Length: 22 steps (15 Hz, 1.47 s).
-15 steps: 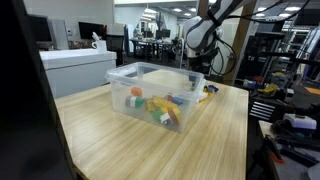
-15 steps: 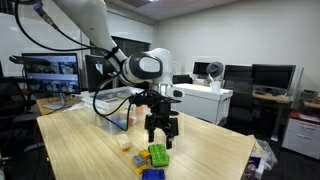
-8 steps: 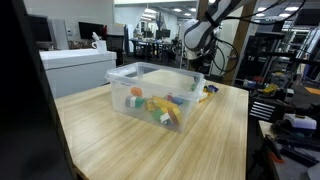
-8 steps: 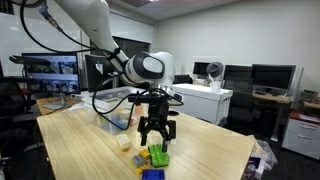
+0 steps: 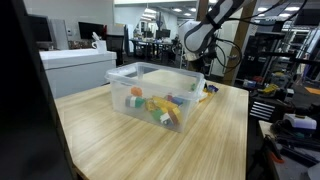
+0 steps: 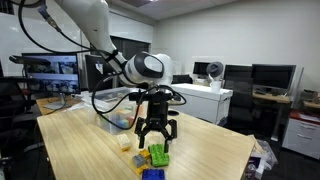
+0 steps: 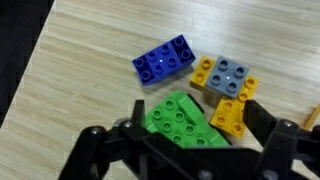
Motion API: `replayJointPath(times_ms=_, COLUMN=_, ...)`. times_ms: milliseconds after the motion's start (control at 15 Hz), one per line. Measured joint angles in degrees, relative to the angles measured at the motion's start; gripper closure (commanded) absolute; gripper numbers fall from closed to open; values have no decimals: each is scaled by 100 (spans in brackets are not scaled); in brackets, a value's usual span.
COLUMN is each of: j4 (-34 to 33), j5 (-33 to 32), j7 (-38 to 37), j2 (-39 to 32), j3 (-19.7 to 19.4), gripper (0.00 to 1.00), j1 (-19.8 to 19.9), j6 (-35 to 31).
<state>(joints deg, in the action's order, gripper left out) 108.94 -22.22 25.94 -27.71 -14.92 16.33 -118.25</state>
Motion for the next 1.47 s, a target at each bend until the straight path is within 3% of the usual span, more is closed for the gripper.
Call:
replayJointPath(times_ms=333, j4=0, j5=-91, j7=82, j2=-155, j3=142, gripper=0, j1=1, j6=-301)
replayJointPath(times_ms=400, j4=-22, j5=-92, j7=82, j2=-202, j3=168, gripper=25, j1=0, j6=-381)
replayJointPath(times_ms=467, j4=-45, j5=-92, j7=82, j2=-218, j3=184, gripper=27, j1=3, j6=-438)
replayJointPath(times_ms=1067, j4=-163, j5=-79, j7=82, j2=-412, j3=273, gripper=88, j1=10, j6=-615)
replayJointPath(times_ms=1467, j4=-371, j5=584, j7=76, j2=-264, j3=402, gripper=90, j1=39, j6=-578)
